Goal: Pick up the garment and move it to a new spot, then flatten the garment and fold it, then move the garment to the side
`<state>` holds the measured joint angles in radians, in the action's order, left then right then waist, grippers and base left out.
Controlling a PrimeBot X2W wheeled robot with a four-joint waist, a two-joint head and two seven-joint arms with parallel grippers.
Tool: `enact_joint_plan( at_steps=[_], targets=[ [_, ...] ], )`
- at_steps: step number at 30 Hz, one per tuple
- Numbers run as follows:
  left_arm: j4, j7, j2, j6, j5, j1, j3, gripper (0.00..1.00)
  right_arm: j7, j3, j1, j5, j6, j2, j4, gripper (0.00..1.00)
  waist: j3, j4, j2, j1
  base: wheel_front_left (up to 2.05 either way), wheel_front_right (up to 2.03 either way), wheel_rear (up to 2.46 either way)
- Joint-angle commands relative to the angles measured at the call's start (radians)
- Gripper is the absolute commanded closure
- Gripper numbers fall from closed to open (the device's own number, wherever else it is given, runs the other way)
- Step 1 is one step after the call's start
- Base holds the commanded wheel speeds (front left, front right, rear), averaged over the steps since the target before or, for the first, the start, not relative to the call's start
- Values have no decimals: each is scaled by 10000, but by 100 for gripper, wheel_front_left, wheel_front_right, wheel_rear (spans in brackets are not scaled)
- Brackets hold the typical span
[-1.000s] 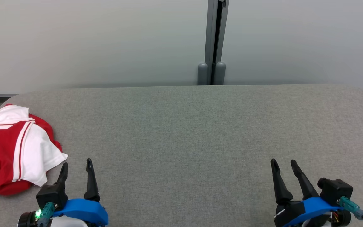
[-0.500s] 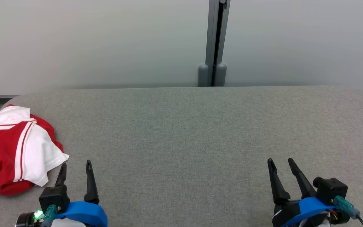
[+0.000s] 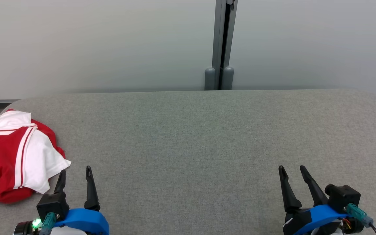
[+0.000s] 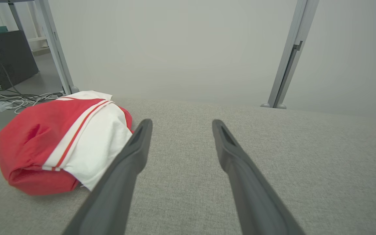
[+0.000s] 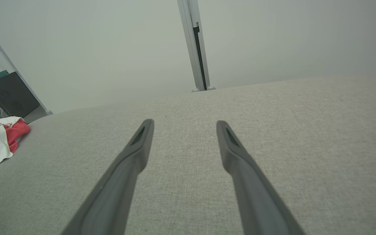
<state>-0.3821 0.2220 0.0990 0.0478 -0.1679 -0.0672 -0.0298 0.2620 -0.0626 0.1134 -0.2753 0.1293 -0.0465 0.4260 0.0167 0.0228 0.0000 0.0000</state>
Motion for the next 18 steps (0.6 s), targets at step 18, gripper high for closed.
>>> enact_joint_plan(
  at_steps=[18],
  targets=[
    [116,170,196,212,-133,-74,-40,0,42,-76,-15,-53,25,-67,-32,0,15,553,0,0,0,0,0]
  ],
)
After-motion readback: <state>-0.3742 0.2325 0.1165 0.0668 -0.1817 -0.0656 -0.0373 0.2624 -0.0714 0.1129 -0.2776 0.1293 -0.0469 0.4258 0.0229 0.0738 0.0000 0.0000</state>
